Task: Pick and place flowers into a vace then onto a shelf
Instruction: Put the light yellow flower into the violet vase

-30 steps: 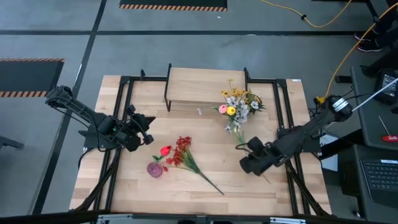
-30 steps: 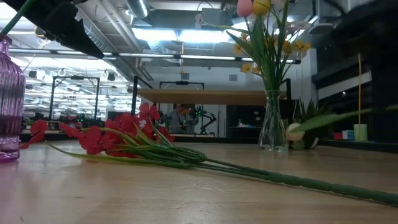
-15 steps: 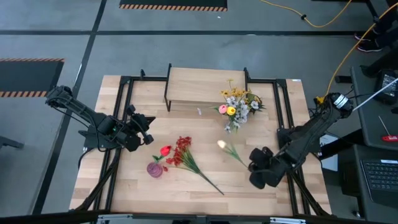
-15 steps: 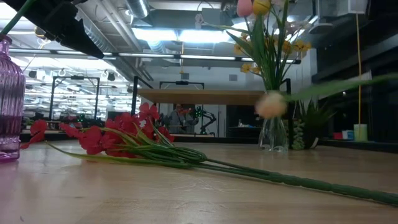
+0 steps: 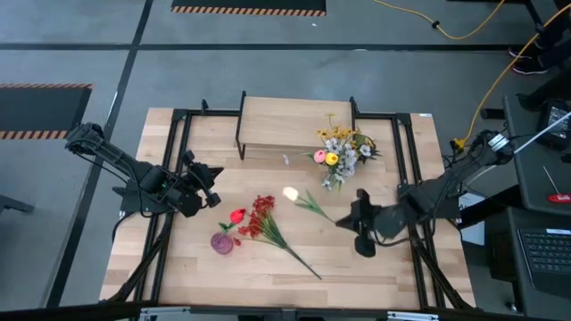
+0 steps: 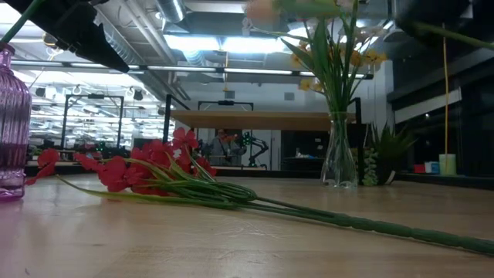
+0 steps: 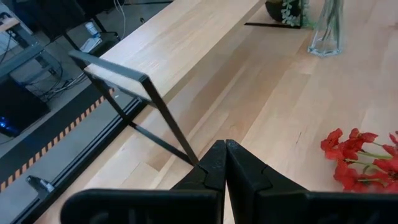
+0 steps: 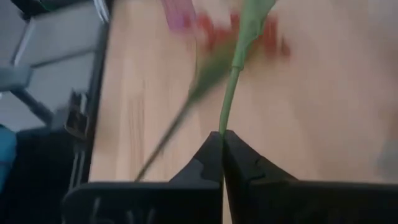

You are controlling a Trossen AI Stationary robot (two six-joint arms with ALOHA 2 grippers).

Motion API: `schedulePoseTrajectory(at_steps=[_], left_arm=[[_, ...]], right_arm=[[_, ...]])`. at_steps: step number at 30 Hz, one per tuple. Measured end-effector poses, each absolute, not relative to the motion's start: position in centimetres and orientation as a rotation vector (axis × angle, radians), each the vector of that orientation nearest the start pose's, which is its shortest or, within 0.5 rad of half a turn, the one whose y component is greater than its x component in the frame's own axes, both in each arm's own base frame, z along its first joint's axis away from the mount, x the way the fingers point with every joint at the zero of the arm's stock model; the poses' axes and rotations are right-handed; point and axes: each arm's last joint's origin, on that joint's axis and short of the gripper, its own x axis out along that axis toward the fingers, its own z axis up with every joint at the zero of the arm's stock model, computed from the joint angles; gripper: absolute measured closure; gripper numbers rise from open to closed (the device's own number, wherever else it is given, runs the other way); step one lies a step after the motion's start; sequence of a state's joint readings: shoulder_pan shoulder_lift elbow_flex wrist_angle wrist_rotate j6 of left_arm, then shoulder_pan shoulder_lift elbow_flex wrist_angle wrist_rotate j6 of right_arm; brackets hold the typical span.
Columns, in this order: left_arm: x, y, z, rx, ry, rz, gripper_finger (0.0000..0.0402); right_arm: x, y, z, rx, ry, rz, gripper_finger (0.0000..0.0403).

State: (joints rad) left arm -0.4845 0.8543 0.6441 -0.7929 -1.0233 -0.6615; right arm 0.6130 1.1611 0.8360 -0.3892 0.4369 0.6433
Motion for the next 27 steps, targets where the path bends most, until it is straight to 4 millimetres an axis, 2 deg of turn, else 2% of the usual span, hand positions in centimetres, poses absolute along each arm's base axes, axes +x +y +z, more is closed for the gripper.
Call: schedulePoseTrajectory(at_steps=[4, 8, 13, 18, 22, 27], left_arm=[[14.3, -4.7, 24.4, 0.08, 0.495, 0.664, 0.0396], [15.2, -5.2, 25.3, 0.095, 0.428, 0.609, 0.04], [16.5, -6.0, 27.1, 0.128, 0.321, 0.473, 0.0398], [17.2, -6.7, 28.7, 0.154, 0.215, 0.304, 0.0397], [17.4, -6.9, 29.7, 0.169, 0.136, 0.259, 0.0397], [17.5, -7.0, 30.3, 0.192, 0.084, 0.246, 0.0388]], right_arm=[[20.9, 11.3, 28.3, 0.153, 0.485, 0.011, 0.0403], [21.7, 10.4, 29.4, 0.042, 0.385, 0.077, 0.0403], [22.7, 9.6, 30.3, -0.067, 0.28, 0.118, 0.0403], [24.4, 8.7, 31.4, -0.176, 0.105, 0.125, 0.0403], [25.5, 7.7, 32.0, -0.17, 0.0, 0.205, 0.0403], [26.7, 6.3, 32.0, -0.164, -0.058, 0.224, 0.0403]])
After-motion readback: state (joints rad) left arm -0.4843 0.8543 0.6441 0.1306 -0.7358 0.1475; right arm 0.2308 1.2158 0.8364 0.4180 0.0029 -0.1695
